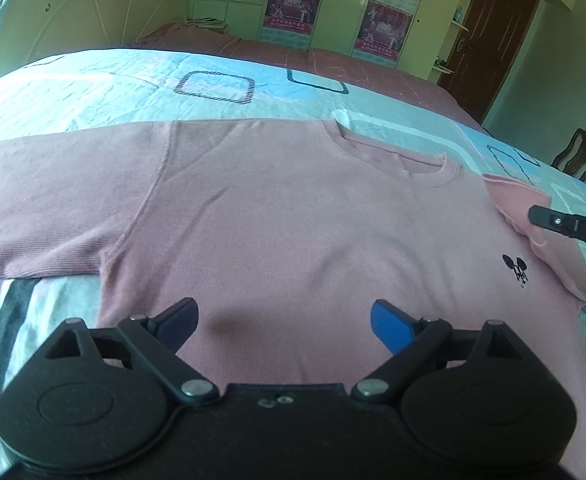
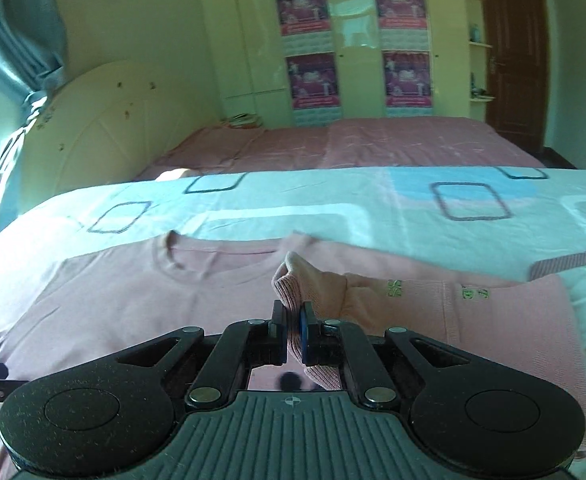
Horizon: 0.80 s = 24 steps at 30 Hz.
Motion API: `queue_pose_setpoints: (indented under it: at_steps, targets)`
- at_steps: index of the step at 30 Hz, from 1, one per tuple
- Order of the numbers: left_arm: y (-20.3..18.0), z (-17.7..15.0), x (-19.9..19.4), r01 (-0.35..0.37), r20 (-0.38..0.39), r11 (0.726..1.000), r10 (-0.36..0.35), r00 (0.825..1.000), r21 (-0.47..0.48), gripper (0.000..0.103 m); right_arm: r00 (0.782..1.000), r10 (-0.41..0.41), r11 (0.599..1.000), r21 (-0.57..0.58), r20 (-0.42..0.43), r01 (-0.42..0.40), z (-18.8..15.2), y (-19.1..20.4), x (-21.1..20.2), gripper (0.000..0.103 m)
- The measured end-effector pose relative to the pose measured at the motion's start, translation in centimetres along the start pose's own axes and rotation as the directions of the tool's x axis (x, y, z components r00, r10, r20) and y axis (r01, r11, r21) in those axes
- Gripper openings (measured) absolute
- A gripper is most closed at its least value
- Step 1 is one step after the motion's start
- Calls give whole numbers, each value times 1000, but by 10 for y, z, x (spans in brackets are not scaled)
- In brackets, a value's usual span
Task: Fold small clothes
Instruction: 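Lift the held sleeve with the right tool and fold it across the body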
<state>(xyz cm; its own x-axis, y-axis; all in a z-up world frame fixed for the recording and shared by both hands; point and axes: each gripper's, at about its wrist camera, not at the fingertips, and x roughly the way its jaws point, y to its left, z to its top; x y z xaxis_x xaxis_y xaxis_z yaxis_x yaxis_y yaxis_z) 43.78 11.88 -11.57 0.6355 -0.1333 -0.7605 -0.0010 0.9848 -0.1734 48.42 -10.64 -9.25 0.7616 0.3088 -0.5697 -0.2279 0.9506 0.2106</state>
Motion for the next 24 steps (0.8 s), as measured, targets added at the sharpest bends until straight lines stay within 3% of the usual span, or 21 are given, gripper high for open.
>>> queue_pose_setpoints:
  at_steps: [6, 13, 17, 18, 19, 22, 24]
  targets:
    - [37, -2, -12, -9, 5, 1000, 9, 1000, -27, 89, 995, 74, 989, -124, -61, -81, -20, 76, 45, 5]
    - [53, -1, -13, -5, 1, 999, 5, 1000, -38, 89, 991, 89, 983, -155, -99, -104, -43, 103, 77, 5]
    - [45, 11, -8, 90, 37, 994, -88, 995, -62, 92, 996, 52, 975, -212, -75, -67, -44, 103, 67, 9]
    - [39, 15, -4, 131, 43, 989, -129, 991, -69, 91, 997, 43, 977, -208, -61, -55, -46, 96, 56, 27]
    - [31, 20, 2, 174, 46, 982, -170, 984, -71, 89, 998, 39, 980, -191, -52, -48, -47, 90, 49, 35]
    - [0, 33, 26, 288, 31, 956, -287, 958, -56, 77, 999, 10, 993, -120, -46, -15, -54, 65, 24, 35]
    - [-22, 37, 45, 313, -4, 949, -313, 950, -34, 72, 999, -24, 996, -92, -47, 20, -60, 48, 8, 34]
